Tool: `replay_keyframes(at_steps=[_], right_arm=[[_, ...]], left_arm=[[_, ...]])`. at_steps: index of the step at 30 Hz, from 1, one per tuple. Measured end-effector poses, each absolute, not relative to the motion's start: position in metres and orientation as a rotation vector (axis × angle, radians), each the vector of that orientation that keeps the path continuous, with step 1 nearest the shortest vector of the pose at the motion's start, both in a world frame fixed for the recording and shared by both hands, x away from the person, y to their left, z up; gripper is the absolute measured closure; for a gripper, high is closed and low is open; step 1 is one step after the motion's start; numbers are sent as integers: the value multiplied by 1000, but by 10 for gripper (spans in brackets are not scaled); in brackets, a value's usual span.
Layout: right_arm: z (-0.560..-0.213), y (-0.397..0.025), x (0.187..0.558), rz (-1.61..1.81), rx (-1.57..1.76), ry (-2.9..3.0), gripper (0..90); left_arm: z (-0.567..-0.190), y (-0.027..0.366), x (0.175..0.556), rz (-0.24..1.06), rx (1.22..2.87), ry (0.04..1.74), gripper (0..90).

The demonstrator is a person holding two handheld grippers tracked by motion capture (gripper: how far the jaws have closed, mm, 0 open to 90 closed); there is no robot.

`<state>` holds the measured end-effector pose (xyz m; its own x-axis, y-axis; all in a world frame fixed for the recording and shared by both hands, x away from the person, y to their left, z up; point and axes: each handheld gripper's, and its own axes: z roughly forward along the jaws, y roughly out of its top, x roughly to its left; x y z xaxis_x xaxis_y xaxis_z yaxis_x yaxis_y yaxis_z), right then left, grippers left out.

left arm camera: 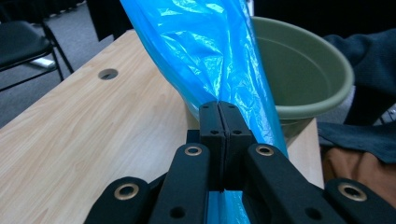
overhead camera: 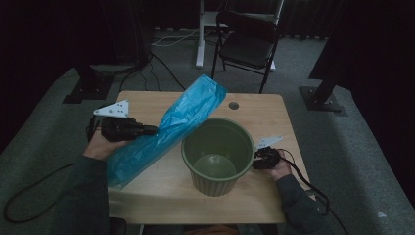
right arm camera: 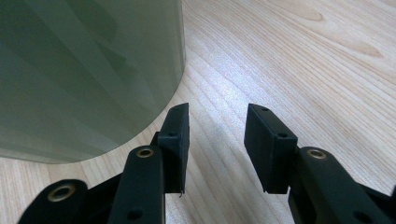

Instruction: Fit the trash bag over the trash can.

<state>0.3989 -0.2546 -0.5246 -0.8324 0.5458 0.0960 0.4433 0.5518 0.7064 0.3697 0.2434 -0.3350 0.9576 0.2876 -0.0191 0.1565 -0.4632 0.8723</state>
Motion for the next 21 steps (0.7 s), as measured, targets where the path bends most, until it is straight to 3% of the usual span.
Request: replay_keyframes(at_steps=[7, 11, 21], right_arm=[[-525, -255, 400, 1149, 853, 2648, 600], [-525, -255, 400, 1149, 856, 2649, 600], [-525, -255, 400, 1152, 854, 2643, 601]], left_arm=[[-344, 234, 368, 90, 2134, 267, 890], [-342, 236, 367, 62, 2096, 246, 891], [-341, 232, 356, 55, 2119, 196, 890]])
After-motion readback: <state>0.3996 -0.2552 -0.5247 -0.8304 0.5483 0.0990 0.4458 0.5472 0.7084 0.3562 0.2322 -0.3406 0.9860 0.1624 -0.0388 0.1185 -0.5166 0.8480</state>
